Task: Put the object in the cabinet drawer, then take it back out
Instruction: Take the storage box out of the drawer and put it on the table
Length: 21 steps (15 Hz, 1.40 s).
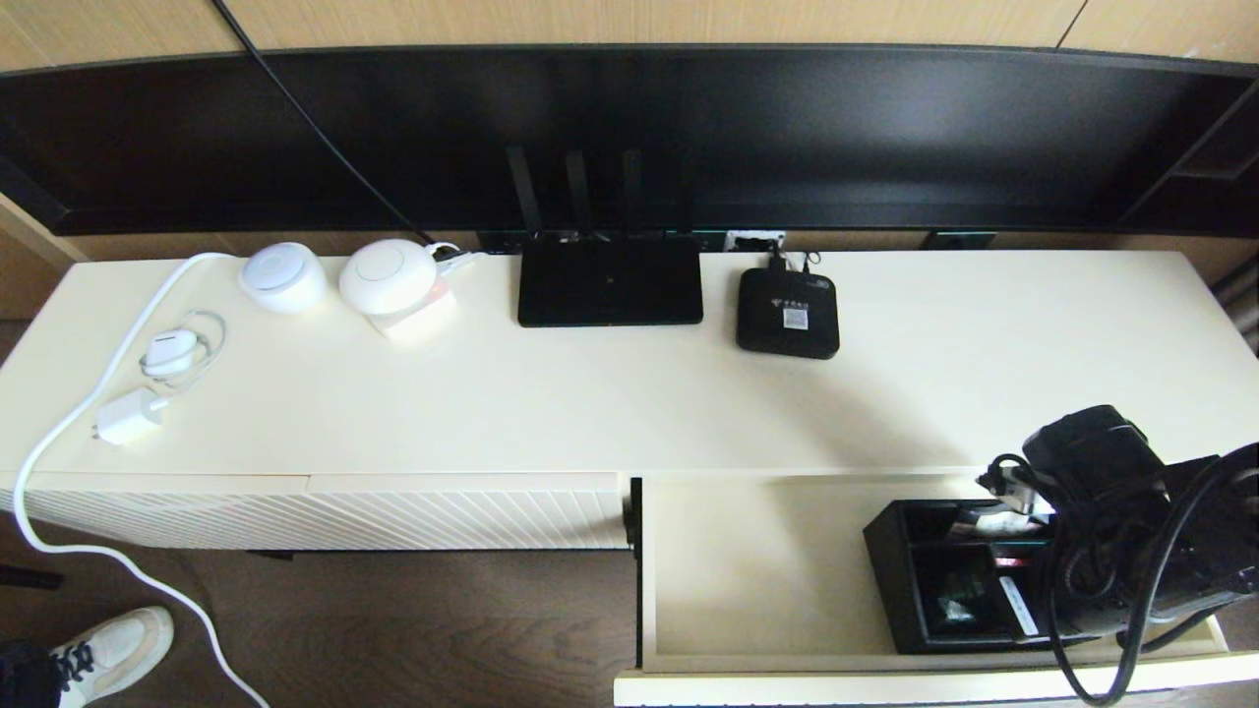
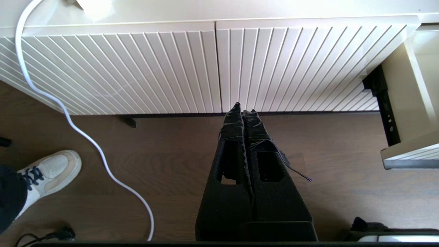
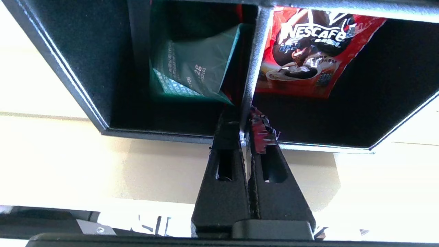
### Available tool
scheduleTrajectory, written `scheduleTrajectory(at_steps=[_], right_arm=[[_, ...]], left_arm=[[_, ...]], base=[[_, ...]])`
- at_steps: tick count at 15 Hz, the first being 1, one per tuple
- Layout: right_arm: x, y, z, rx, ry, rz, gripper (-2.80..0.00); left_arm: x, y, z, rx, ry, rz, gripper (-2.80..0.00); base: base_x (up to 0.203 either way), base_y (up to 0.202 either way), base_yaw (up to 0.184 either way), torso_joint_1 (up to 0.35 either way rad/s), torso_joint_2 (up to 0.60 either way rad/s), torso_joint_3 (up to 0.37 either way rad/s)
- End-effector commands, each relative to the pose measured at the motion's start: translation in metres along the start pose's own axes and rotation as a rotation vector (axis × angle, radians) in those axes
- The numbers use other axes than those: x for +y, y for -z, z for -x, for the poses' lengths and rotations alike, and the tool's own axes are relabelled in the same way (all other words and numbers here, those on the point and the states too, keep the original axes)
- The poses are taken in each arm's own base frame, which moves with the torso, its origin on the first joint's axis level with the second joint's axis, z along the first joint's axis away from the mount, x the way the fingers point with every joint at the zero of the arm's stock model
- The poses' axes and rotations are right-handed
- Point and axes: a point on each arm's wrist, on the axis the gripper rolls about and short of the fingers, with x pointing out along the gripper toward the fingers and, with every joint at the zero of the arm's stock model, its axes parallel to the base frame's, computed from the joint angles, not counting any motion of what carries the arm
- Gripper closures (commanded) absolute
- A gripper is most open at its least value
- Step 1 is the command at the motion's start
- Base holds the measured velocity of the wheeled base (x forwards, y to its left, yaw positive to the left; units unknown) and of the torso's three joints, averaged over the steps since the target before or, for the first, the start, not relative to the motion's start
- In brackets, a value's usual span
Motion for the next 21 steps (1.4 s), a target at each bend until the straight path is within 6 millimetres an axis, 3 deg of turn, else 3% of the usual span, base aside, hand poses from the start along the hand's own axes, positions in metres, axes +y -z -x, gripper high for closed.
scheduleTrajectory(at_steps=[1,6,12,21], right_arm=[[-0.001,0.003,0.006,-0.014,-0.001,0.000,0.00],[-0.002,0.009,0.012,-0.028,0.005,0.010,0.00],[-0.005,-0.006,0.022,-0.094,0.016,-0.016,0.00],[-0.005,-0.007,0.028,-0.120,0.011,-0.016,0.00]], left_arm=[[0.000,0.000,0.000,-0.001,0.000,0.000,0.00],[0.000,0.000,0.000,-0.001,0.000,0.000,0.00],[0.000,0.000,0.000,0.000,0.000,0.000,0.00],[0.000,0.000,0.000,-0.001,0.000,0.000,0.00]], base=[[0.000,0.000,0.000,0.000,0.00,0.000],[0.000,0.000,0.000,0.000,0.00,0.000],[0.000,0.000,0.000,0.000,0.00,0.000],[0.000,0.000,0.000,0.000,0.00,0.000]])
